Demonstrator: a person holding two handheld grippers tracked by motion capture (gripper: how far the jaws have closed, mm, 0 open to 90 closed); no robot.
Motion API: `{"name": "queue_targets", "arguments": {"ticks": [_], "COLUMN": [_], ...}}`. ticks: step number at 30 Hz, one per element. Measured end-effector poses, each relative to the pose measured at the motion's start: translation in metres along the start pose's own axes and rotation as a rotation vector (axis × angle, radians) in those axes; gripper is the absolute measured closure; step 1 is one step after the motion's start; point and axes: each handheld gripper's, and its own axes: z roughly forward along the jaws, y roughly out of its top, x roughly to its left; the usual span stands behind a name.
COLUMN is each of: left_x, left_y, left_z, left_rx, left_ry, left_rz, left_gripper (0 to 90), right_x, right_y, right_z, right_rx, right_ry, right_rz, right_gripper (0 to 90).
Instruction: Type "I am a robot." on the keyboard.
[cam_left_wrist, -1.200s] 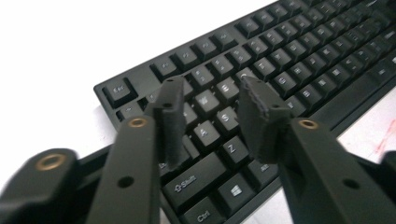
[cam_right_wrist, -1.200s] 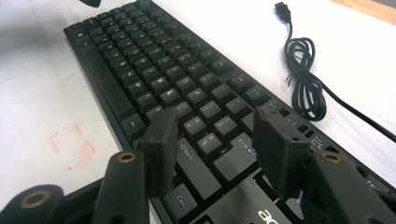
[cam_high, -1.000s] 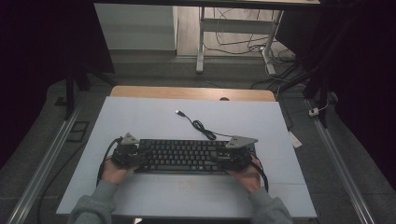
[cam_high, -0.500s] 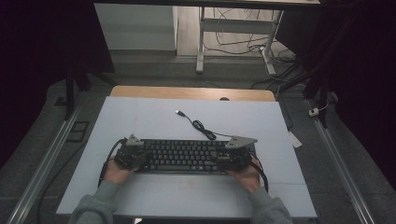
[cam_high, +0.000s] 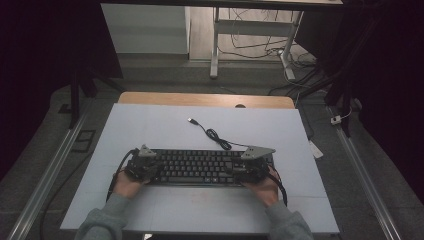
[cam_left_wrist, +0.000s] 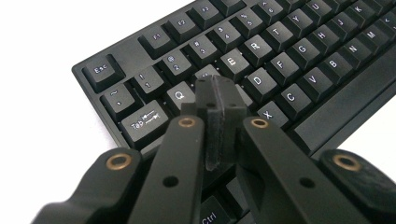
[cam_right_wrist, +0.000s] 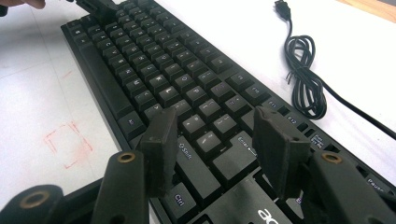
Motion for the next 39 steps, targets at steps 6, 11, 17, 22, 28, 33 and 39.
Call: {"name": "queue_targets", "arguments": {"ticks": [6,11,17,22,28,33,39], "left_x": [0.0,-0.003,-0.004,-0.003,-0.002,-0.003,-0.003], "left_y": [-0.001,0.002,0.005,0.004,0.003,0.004,0.004], "left_z": [0.002,-0.008,-0.021,-0.025,-0.028,-0.028,-0.029], "left_rx": [0.006,-0.054,-0.126,-0.151,-0.162,-0.164,-0.167], "left_ry": [0.001,-0.003,-0.024,-0.036,-0.053,-0.058,-0.055], "left_rz": [0.003,0.007,-0.02,-0.039,-0.045,-0.04,-0.036], "left_gripper": [88.5,88.4,73.8,55.3,45.3,41.9,39.4], "right_x": [0.0,0.0,0.001,0.001,0.001,0.001,0.001], "right_y": [0.0,0.0,0.0,0.0,0.0,0.0,0.001], "right_z": [0.0,0.0,0.0,0.0,-0.001,-0.001,0.0], "right_rx": [0.0,-0.002,-0.006,-0.005,-0.007,-0.005,-0.01], "right_ry": [0.003,-0.001,0.005,0.006,0.005,0.006,0.007], "right_rz": [-0.001,-0.003,-0.001,-0.003,-0.003,-0.003,-0.003], "right_gripper": [50.4,50.4,50.3,50.1,50.0,49.9,49.9]}}
